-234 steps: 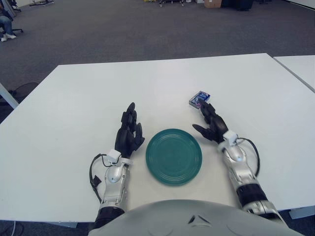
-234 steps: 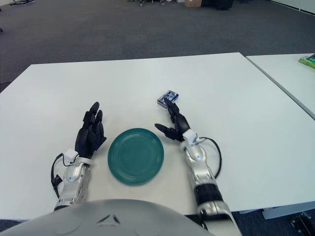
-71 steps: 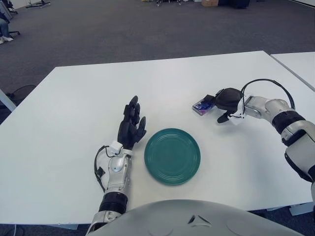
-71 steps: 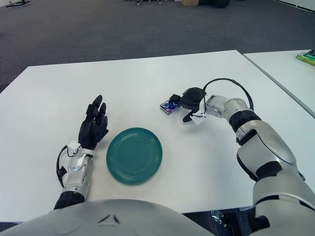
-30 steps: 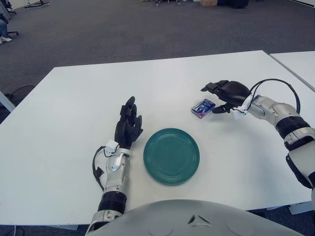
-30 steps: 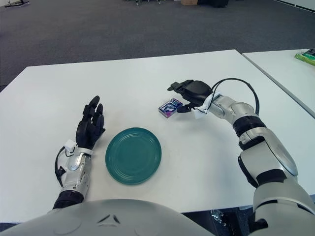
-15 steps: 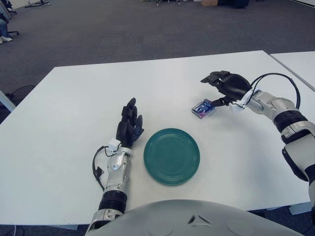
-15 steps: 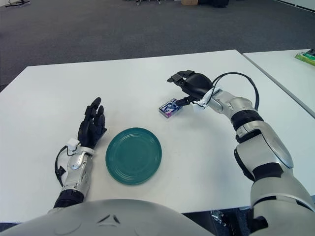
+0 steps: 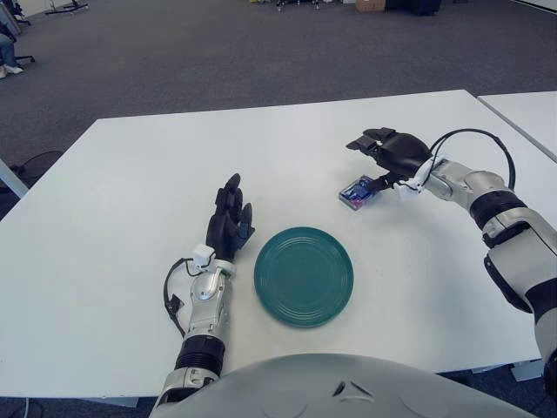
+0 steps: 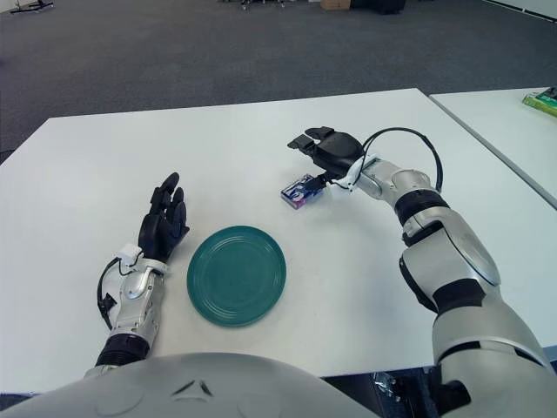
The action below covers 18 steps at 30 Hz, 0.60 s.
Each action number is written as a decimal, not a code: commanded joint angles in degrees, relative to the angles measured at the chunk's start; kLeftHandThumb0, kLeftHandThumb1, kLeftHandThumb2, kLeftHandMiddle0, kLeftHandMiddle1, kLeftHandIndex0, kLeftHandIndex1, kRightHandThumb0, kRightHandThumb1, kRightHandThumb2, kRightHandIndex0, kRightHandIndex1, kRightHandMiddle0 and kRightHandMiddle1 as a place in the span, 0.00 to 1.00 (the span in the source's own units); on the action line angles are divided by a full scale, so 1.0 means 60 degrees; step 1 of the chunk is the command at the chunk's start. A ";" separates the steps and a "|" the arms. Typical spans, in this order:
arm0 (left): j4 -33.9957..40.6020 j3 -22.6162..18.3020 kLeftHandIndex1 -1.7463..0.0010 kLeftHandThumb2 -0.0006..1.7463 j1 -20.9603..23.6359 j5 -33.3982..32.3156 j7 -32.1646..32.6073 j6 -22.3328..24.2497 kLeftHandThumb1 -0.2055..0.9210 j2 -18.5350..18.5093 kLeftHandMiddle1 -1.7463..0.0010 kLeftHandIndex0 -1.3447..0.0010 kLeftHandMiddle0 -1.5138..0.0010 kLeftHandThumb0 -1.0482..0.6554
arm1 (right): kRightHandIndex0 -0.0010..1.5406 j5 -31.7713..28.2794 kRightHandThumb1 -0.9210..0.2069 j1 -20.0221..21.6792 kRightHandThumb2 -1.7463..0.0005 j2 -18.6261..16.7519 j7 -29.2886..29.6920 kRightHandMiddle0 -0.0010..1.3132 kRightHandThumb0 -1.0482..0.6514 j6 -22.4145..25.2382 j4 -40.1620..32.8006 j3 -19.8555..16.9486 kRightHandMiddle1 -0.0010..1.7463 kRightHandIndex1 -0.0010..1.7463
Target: Put the gum into the plate.
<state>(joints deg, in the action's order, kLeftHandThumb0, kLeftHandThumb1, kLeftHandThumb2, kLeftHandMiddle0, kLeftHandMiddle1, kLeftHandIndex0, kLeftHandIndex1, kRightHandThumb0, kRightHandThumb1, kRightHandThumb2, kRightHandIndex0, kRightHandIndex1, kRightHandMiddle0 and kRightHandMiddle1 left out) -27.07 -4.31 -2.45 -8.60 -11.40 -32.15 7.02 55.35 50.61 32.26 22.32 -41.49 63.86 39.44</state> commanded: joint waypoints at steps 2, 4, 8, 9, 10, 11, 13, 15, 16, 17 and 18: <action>-0.1044 -0.0010 0.75 0.33 -0.0683 -0.0155 0.0194 -0.0049 1.00 0.0540 1.00 1.00 0.90 0.15 | 0.15 0.0127 0.00 0.0274 0.69 -0.0183 -0.0001 0.00 0.23 0.0026 0.0195 0.0184 0.29 0.00; -0.1025 0.0018 0.75 0.33 -0.0705 -0.0074 0.0265 -0.0007 1.00 0.0524 1.00 1.00 0.90 0.16 | 0.15 0.0139 0.00 0.0302 0.69 -0.0288 -0.0018 0.00 0.23 0.0065 0.0298 0.0258 0.29 0.00; -0.1018 0.0132 0.74 0.33 -0.0742 0.0406 0.0654 -0.0156 1.00 0.0432 1.00 1.00 0.91 0.17 | 0.16 0.0149 0.00 0.0311 0.69 -0.0459 -0.0071 0.00 0.22 0.0124 0.0476 0.0371 0.30 0.01; -0.1016 0.0153 0.74 0.33 -0.0751 0.0474 0.0714 -0.0191 1.00 0.0426 1.00 1.00 0.91 0.17 | 0.17 0.0146 0.00 0.0312 0.69 -0.0466 -0.0068 0.00 0.22 0.0124 0.0493 0.0389 0.30 0.01; -0.1023 0.0175 0.74 0.33 -0.0766 0.0566 0.0790 -0.0272 1.00 0.0419 1.00 1.00 0.91 0.17 | 0.17 0.0146 0.00 0.0304 0.69 -0.0484 -0.0075 0.00 0.22 0.0124 0.0507 0.0416 0.30 0.01; -0.1030 0.0191 0.74 0.33 -0.0775 0.0631 0.0848 -0.0328 1.00 0.0413 1.00 1.00 0.91 0.17 | 0.17 0.0144 0.00 0.0301 0.69 -0.0499 -0.0079 0.00 0.22 0.0124 0.0522 0.0439 0.30 0.01; -0.1026 0.0208 0.74 0.33 -0.0804 0.0676 0.0901 -0.0404 1.00 0.0425 1.00 1.00 0.90 0.18 | 0.18 0.0139 0.00 0.0283 0.70 -0.0538 -0.0118 0.00 0.22 0.0119 0.0543 0.0492 0.30 0.01; -0.1028 0.0225 0.74 0.33 -0.0840 0.0700 0.0922 -0.0479 1.00 0.0438 1.00 1.00 0.90 0.18 | 0.18 0.0133 0.00 0.0249 0.70 -0.0571 -0.0163 0.00 0.22 0.0123 0.0550 0.0541 0.31 0.01; -0.1049 0.0235 0.74 0.33 -0.0858 0.0732 0.0944 -0.0557 1.00 0.0440 1.00 1.00 0.90 0.18 | 0.18 0.0130 0.00 0.0230 0.70 -0.0583 -0.0201 0.00 0.22 0.0121 0.0546 0.0566 0.31 0.01; -0.1063 0.0248 0.74 0.33 -0.0873 0.0757 0.0965 -0.0615 1.00 0.0443 1.00 1.00 0.90 0.17 | 0.18 0.0125 0.00 0.0216 0.70 -0.0585 -0.0227 0.00 0.22 0.0116 0.0541 0.0584 0.31 0.01; -0.1094 0.0259 0.75 0.33 -0.0886 0.0795 0.0996 -0.0704 1.00 0.0442 1.00 1.00 0.91 0.17 | 0.18 0.0125 0.00 0.0192 0.70 -0.0590 -0.0266 0.00 0.22 0.0112 0.0531 0.0608 0.31 0.01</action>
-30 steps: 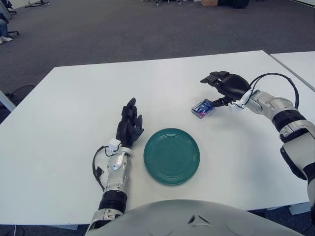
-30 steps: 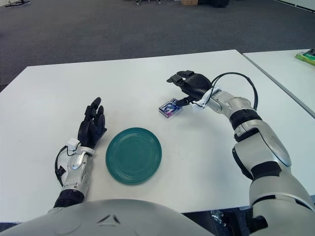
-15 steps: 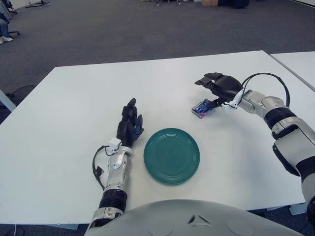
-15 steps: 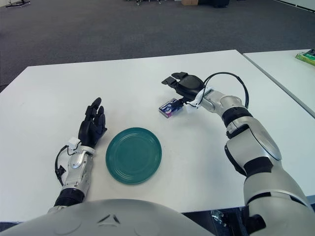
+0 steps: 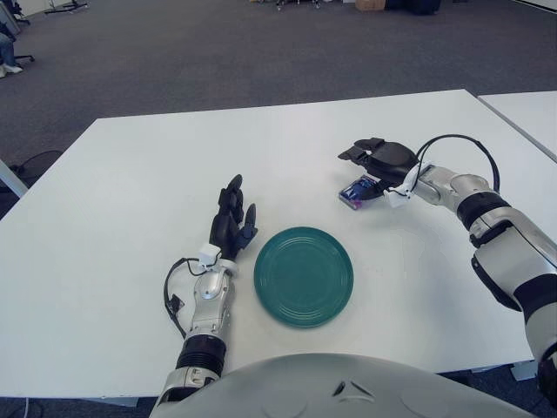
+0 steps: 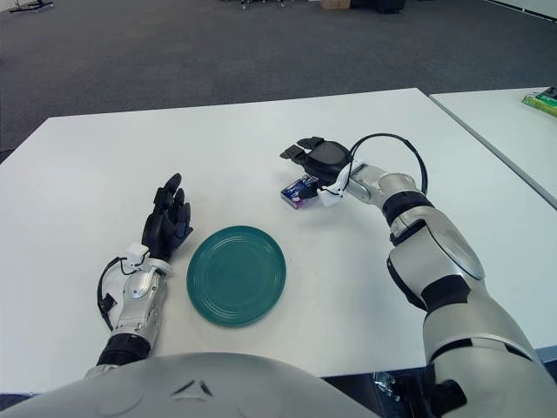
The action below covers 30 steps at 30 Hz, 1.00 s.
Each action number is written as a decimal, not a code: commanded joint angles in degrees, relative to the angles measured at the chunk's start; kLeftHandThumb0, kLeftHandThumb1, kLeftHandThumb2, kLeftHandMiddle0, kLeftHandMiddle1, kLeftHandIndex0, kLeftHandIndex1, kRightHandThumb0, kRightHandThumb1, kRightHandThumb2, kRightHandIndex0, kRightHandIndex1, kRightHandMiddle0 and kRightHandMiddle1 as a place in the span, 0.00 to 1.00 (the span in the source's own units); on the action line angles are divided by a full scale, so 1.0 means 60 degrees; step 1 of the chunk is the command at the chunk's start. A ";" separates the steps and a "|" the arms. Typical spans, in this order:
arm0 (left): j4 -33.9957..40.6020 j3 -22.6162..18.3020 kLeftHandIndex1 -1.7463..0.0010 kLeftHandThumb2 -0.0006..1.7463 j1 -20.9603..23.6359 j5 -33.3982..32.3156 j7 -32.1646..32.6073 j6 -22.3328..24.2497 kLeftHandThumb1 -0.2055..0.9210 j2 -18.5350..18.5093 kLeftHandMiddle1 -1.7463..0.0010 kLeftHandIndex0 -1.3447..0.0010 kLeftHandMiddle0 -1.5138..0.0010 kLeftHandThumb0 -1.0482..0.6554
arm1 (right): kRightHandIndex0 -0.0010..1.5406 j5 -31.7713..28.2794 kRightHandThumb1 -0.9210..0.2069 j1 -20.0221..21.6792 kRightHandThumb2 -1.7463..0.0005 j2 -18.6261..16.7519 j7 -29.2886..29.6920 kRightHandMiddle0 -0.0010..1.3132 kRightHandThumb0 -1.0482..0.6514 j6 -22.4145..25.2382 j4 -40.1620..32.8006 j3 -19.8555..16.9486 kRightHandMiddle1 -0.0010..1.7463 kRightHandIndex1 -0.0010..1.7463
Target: Put the gum into the plate.
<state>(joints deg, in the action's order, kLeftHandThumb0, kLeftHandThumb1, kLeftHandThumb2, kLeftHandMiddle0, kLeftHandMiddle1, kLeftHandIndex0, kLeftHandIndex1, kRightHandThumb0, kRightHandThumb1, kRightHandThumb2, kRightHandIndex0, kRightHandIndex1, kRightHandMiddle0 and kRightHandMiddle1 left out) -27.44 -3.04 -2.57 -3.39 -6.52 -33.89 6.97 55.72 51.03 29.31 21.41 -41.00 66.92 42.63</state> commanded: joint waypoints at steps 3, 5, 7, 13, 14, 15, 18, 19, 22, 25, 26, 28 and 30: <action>-0.1116 0.0077 0.76 0.34 -0.0886 0.0005 0.0261 -0.0616 1.00 0.0461 1.00 1.00 0.91 0.16 | 0.18 0.0066 0.00 0.0054 0.68 -0.0101 -0.0214 0.00 0.22 0.0019 -0.0004 0.0138 0.30 0.01; -0.1184 0.0085 0.76 0.34 -0.0881 0.0006 0.0264 -0.0729 1.00 0.0476 1.00 1.00 0.91 0.16 | 0.18 0.0075 0.00 0.0002 0.67 -0.0108 -0.0270 0.00 0.23 0.0020 -0.0009 0.0186 0.29 0.01; -0.1228 0.0099 0.76 0.34 -0.0878 -0.0005 0.0259 -0.0802 1.00 0.0491 1.00 1.00 0.91 0.16 | 0.18 0.0080 0.00 -0.0037 0.67 -0.0111 -0.0296 0.00 0.23 0.0027 -0.0014 0.0228 0.29 0.01; -0.1165 0.0003 0.74 0.34 -0.0816 -0.0688 -0.0244 -0.0418 1.00 0.0634 1.00 1.00 0.91 0.16 | 0.18 0.0092 0.00 -0.0208 0.67 -0.0210 -0.0401 0.00 0.23 0.0100 0.0091 0.0400 0.29 0.01; -0.1136 -0.0003 0.74 0.34 -0.0832 -0.0808 -0.0346 -0.0388 1.00 0.0665 1.00 1.00 0.90 0.16 | 0.19 0.0112 0.00 -0.0267 0.67 -0.0228 -0.0373 0.00 0.23 0.0124 0.0122 0.0441 0.29 0.01; -0.1118 -0.0006 0.74 0.34 -0.0843 -0.0894 -0.0419 -0.0373 1.00 0.0683 1.00 1.00 0.91 0.16 | 0.19 0.0124 0.00 -0.0307 0.68 -0.0241 -0.0349 0.00 0.23 0.0142 0.0145 0.0472 0.30 0.01; -0.1087 0.0012 0.74 0.34 -0.0914 -0.1019 -0.0548 -0.0459 1.00 0.0724 1.00 1.00 0.91 0.16 | 0.19 0.0150 0.00 -0.0408 0.68 -0.0243 -0.0264 0.00 0.23 0.0165 0.0193 0.0549 0.30 0.01; -0.1084 0.0020 0.74 0.33 -0.0942 -0.1033 -0.0575 -0.0502 1.00 0.0730 1.00 1.00 0.91 0.16 | 0.19 0.0155 0.00 -0.0436 0.68 -0.0242 -0.0242 0.00 0.22 0.0171 0.0205 0.0571 0.30 0.01; -0.1079 0.0068 0.76 0.32 -0.0999 -0.0883 -0.0502 -0.0635 1.00 0.0707 1.00 1.00 0.92 0.16 | 0.20 0.0123 0.00 -0.0487 0.69 -0.0225 -0.0292 0.00 0.22 0.0142 0.0231 0.0595 0.31 0.01; -0.1050 0.0088 0.77 0.31 -0.1040 -0.0836 -0.0486 -0.0660 1.00 0.0710 1.00 1.00 0.92 0.17 | 0.20 0.0088 0.00 -0.0521 0.69 -0.0209 -0.0372 0.00 0.22 0.0117 0.0258 0.0604 0.33 0.01; -0.1031 0.0075 0.78 0.31 -0.1041 -0.0907 -0.0539 -0.0631 1.00 0.0719 1.00 1.00 0.92 0.17 | 0.20 0.0080 0.00 -0.0530 0.69 -0.0203 -0.0403 0.00 0.22 0.0108 0.0267 0.0610 0.33 0.01; -0.1010 0.0039 0.78 0.31 -0.1023 -0.1079 -0.0663 -0.0563 1.00 0.0744 1.00 1.00 0.92 0.16 | 0.20 0.0073 0.00 -0.0543 0.69 -0.0196 -0.0450 0.00 0.22 0.0096 0.0283 0.0621 0.33 0.01; -0.0982 -0.0009 0.77 0.31 -0.1004 -0.1316 -0.0824 -0.0457 1.00 0.0806 1.00 1.00 0.92 0.16 | 0.20 0.0082 0.00 -0.0569 0.69 -0.0186 -0.0483 0.00 0.22 0.0095 0.0307 0.0640 0.33 0.01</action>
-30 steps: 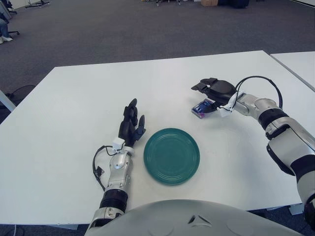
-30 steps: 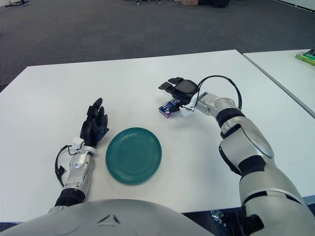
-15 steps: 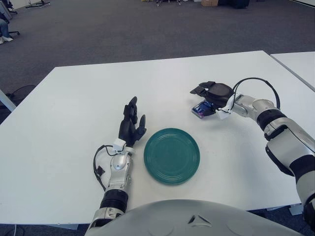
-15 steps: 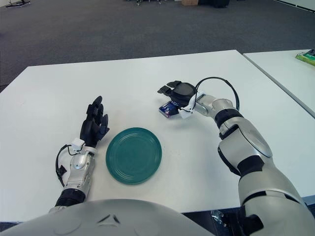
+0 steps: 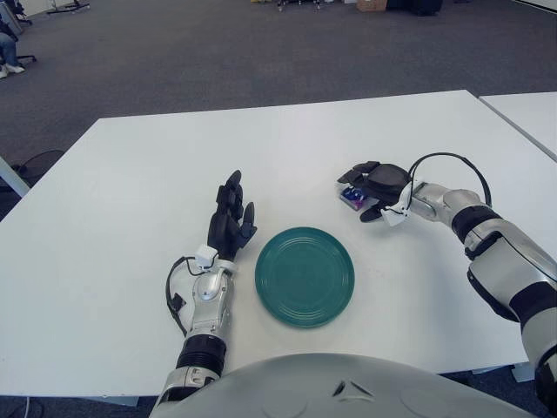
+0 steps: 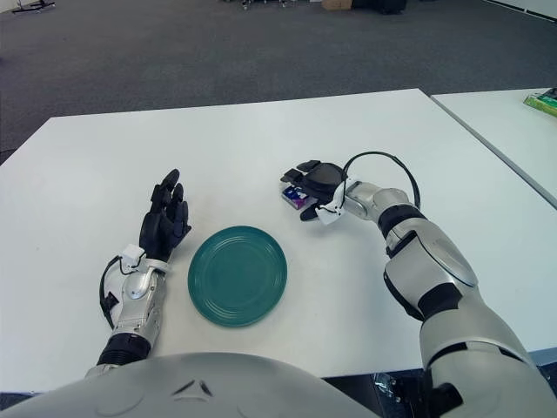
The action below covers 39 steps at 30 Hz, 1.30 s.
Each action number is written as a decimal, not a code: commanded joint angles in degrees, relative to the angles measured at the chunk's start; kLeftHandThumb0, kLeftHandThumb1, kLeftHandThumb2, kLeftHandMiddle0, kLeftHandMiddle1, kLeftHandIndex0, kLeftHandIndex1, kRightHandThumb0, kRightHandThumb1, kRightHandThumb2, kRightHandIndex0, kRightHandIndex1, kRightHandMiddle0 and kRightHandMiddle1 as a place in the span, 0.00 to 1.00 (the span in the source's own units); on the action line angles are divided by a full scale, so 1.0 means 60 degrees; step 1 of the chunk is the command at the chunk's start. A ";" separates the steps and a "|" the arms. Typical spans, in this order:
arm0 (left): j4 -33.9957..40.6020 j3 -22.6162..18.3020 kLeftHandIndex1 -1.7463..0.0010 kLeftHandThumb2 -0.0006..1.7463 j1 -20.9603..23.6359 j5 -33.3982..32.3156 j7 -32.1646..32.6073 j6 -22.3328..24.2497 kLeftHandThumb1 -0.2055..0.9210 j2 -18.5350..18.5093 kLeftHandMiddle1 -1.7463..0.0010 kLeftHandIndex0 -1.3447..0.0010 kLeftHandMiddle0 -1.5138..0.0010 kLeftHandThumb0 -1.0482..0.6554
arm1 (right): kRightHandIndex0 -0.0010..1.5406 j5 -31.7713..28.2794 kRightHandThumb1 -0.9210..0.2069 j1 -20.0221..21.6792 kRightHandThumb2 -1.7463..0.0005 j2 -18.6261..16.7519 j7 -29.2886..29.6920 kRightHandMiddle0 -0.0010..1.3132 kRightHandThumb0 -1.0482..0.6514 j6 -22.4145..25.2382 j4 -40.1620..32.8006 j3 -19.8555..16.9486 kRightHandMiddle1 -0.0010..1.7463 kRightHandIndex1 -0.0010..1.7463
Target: Put the gum into the plate.
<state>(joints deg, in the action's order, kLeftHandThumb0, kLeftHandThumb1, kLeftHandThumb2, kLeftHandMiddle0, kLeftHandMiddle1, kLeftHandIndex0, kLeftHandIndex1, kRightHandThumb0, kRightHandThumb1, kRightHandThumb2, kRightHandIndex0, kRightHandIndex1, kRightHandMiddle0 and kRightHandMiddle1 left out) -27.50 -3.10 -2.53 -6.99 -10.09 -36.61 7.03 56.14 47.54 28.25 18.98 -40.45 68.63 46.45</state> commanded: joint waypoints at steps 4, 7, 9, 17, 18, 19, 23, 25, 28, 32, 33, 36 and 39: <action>-0.1018 -0.0114 0.75 0.30 -0.0941 -0.1048 -0.0421 0.0195 1.00 0.0880 0.99 1.00 0.91 0.16 | 0.19 0.0040 0.00 -0.0050 0.68 -0.0009 -0.0117 0.00 0.21 0.0015 0.0109 0.0047 0.33 0.01; -0.1052 -0.0124 0.75 0.30 -0.0935 -0.1066 -0.0413 0.0222 1.00 0.0889 0.99 1.00 0.91 0.17 | 0.19 0.0046 0.00 -0.0062 0.68 -0.0003 -0.0136 0.00 0.21 0.0014 0.0134 0.0066 0.33 0.01; -0.1082 -0.0128 0.74 0.30 -0.0939 -0.1025 -0.0360 0.0208 1.00 0.0907 0.99 1.00 0.90 0.17 | 0.19 0.0067 0.00 -0.0075 0.68 -0.0007 -0.0167 0.00 0.21 0.0025 0.0155 0.0097 0.33 0.01; -0.1173 -0.0145 0.75 0.31 -0.0908 -0.0967 -0.0294 0.0080 1.00 0.0989 0.99 1.00 0.90 0.17 | 0.20 0.0117 0.00 -0.0113 0.68 -0.0024 -0.0253 0.00 0.22 0.0042 0.0194 0.0186 0.32 0.01; -0.1172 -0.0141 0.75 0.32 -0.0899 -0.0970 -0.0292 0.0072 1.00 0.1001 0.99 1.00 0.90 0.17 | 0.20 0.0120 0.00 -0.0116 0.68 -0.0028 -0.0270 0.00 0.22 0.0044 0.0204 0.0196 0.33 0.01; -0.1175 -0.0137 0.75 0.32 -0.0887 -0.0972 -0.0290 0.0067 1.00 0.1015 0.99 1.00 0.90 0.17 | 0.20 0.0136 0.00 -0.0133 0.68 -0.0044 -0.0294 0.00 0.22 0.0065 0.0225 0.0220 0.33 0.01; -0.1197 -0.0099 0.76 0.33 -0.0891 -0.0851 -0.0202 0.0024 1.00 0.1016 1.00 1.00 0.90 0.17 | 0.20 0.0229 0.00 -0.0252 0.68 -0.0120 -0.0331 0.00 0.22 0.0199 0.0364 0.0356 0.33 0.01; -0.1213 -0.0084 0.76 0.34 -0.0889 -0.0767 -0.0128 0.0011 1.00 0.1004 1.00 1.00 0.90 0.17 | 0.20 0.0243 0.00 -0.0278 0.67 -0.0141 -0.0366 0.00 0.22 0.0232 0.0427 0.0410 0.32 0.01; -0.1236 -0.0097 0.76 0.34 -0.0877 -0.0757 -0.0062 0.0058 1.00 0.1017 0.99 1.00 0.90 0.17 | 0.20 0.0307 0.00 -0.0344 0.67 -0.0215 -0.0374 0.00 0.22 0.0371 0.0578 0.0528 0.32 0.01; -0.1243 -0.0195 0.75 0.34 -0.0831 -0.1073 -0.0170 0.0220 1.00 0.1112 0.99 1.00 0.89 0.18 | 0.21 0.0411 0.00 -0.0392 0.66 -0.0364 -0.0363 0.00 0.22 0.0644 0.0793 0.0711 0.31 0.01; -0.1235 -0.0223 0.75 0.34 -0.0827 -0.1164 -0.0205 0.0240 1.00 0.1144 0.99 1.00 0.88 0.18 | 0.21 0.0413 0.00 -0.0383 0.66 -0.0390 -0.0403 0.00 0.22 0.0683 0.0832 0.0742 0.31 0.01; -0.1205 -0.0263 0.74 0.33 -0.0851 -0.1323 -0.0263 0.0223 1.00 0.1203 0.99 1.00 0.88 0.19 | 0.22 0.0381 0.00 -0.0356 0.67 -0.0454 -0.0601 0.00 0.23 0.0742 0.0921 0.0778 0.31 0.01; -0.1198 -0.0264 0.73 0.32 -0.0868 -0.1386 -0.0272 0.0182 1.00 0.1225 0.99 1.00 0.87 0.19 | 0.23 0.0372 0.00 -0.0344 0.68 -0.0499 -0.0767 0.00 0.23 0.0765 0.0988 0.0809 0.31 0.02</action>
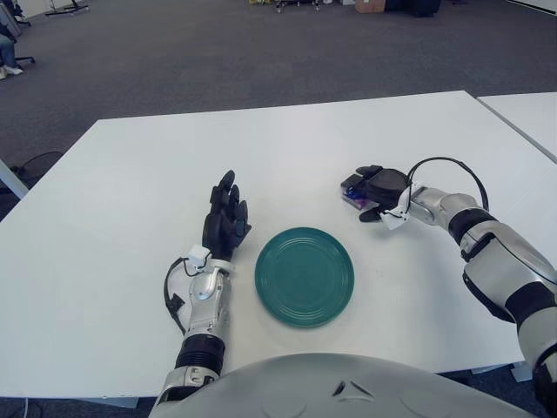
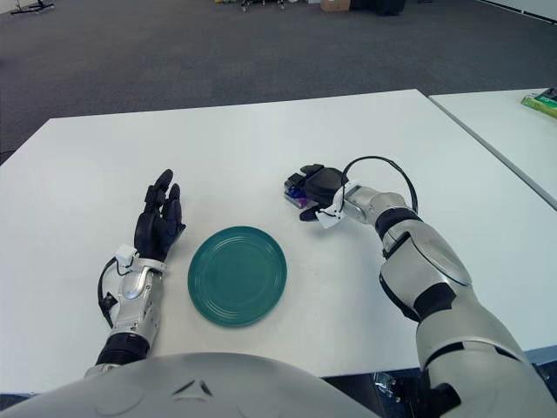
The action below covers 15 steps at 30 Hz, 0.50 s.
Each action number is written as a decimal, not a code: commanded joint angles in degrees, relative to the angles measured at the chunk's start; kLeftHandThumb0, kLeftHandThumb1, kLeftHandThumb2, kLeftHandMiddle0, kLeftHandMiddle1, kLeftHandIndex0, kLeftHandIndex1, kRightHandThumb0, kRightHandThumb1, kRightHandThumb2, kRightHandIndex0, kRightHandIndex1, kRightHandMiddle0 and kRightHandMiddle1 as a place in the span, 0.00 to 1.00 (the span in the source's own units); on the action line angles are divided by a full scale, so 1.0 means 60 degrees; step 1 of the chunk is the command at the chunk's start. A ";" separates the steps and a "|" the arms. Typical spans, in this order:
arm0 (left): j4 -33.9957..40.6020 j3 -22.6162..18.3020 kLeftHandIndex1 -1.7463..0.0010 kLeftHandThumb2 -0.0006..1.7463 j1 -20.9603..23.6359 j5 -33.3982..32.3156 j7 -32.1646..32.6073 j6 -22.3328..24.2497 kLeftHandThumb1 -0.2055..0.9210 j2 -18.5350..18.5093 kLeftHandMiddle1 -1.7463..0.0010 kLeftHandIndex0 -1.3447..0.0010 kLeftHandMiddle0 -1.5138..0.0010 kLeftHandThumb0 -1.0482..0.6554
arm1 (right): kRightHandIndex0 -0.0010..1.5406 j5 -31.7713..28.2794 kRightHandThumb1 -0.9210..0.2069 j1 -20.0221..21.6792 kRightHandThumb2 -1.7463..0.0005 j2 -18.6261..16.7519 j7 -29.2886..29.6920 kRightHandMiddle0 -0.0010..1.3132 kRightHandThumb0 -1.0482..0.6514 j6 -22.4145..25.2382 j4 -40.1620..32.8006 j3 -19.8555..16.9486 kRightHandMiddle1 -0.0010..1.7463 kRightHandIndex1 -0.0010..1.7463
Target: Put the gum into the plate.
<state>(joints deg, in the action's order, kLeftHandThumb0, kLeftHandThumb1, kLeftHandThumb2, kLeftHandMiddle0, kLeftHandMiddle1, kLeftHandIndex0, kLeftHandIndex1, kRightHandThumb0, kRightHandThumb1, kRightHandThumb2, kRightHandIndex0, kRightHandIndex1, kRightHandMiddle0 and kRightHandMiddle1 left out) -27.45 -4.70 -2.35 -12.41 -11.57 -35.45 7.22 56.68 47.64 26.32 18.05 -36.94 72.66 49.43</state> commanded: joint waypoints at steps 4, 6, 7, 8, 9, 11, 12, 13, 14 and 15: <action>-0.1212 0.0050 0.72 0.32 -0.0911 -0.0498 -0.0006 -0.0033 1.00 0.1201 0.99 1.00 0.86 0.18 | 0.25 0.0358 0.00 -0.0405 0.68 -0.0192 -0.0695 0.00 0.23 0.0182 0.0372 0.0432 0.32 0.02; -0.1216 0.0049 0.72 0.33 -0.0903 -0.0533 -0.0024 0.0008 1.00 0.1201 0.99 1.00 0.86 0.18 | 0.26 0.0360 0.00 -0.0421 0.68 -0.0192 -0.0804 0.00 0.23 0.0149 0.0393 0.0479 0.32 0.03; -0.1214 0.0047 0.72 0.33 -0.0900 -0.0551 -0.0032 0.0034 1.00 0.1204 0.99 1.00 0.86 0.18 | 0.26 0.0349 0.00 -0.0427 0.68 -0.0192 -0.0866 0.00 0.23 0.0131 0.0405 0.0493 0.32 0.03; -0.1209 0.0033 0.72 0.33 -0.0894 -0.0595 -0.0047 0.0085 1.00 0.1210 0.99 1.00 0.86 0.18 | 0.27 0.0335 0.00 -0.0438 0.68 -0.0194 -0.0937 0.00 0.22 0.0116 0.0415 0.0503 0.33 0.03; -0.1211 0.0029 0.72 0.32 -0.0891 -0.0618 -0.0050 0.0113 1.00 0.1223 0.99 1.00 0.86 0.18 | 0.27 0.0327 0.00 -0.0447 0.68 -0.0187 -0.0977 0.00 0.22 0.0104 0.0421 0.0512 0.33 0.03; -0.1189 -0.0012 0.71 0.32 -0.0880 -0.0734 -0.0049 0.0267 1.00 0.1261 0.99 1.00 0.86 0.18 | 0.28 0.0320 0.00 -0.0481 0.68 -0.0182 -0.1085 0.00 0.22 0.0096 0.0429 0.0535 0.34 0.03; -0.1178 -0.0052 0.71 0.32 -0.0867 -0.0797 -0.0010 0.0364 1.00 0.1286 0.99 1.00 0.86 0.18 | 0.28 0.0346 0.00 -0.0536 0.68 -0.0192 -0.1122 0.00 0.22 0.0127 0.0432 0.0573 0.34 0.03; -0.1197 -0.0077 0.70 0.32 -0.0854 -0.0809 0.0024 0.0368 1.00 0.1297 0.99 1.00 0.85 0.18 | 0.28 0.0390 0.00 -0.0593 0.68 -0.0198 -0.1120 0.00 0.21 0.0166 0.0437 0.0623 0.34 0.03; -0.1212 -0.0088 0.70 0.32 -0.0846 -0.0807 0.0047 0.0357 1.00 0.1301 0.99 1.00 0.85 0.18 | 0.29 0.0420 0.00 -0.0631 0.67 -0.0200 -0.1109 0.00 0.21 0.0193 0.0440 0.0658 0.35 0.03; -0.1219 -0.0091 0.69 0.32 -0.0842 -0.0809 0.0058 0.0351 1.00 0.1299 0.99 1.00 0.85 0.18 | 0.29 0.0436 0.00 -0.0652 0.67 -0.0202 -0.1100 0.00 0.21 0.0210 0.0442 0.0682 0.35 0.03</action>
<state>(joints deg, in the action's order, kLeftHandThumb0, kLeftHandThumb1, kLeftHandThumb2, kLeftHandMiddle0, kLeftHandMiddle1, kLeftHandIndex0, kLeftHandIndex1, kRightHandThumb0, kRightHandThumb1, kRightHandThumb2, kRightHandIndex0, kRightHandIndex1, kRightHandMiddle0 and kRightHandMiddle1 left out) -27.53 -5.13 -2.09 -14.53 -11.68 -33.97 7.25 56.65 48.37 26.15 16.73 -36.80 73.12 50.58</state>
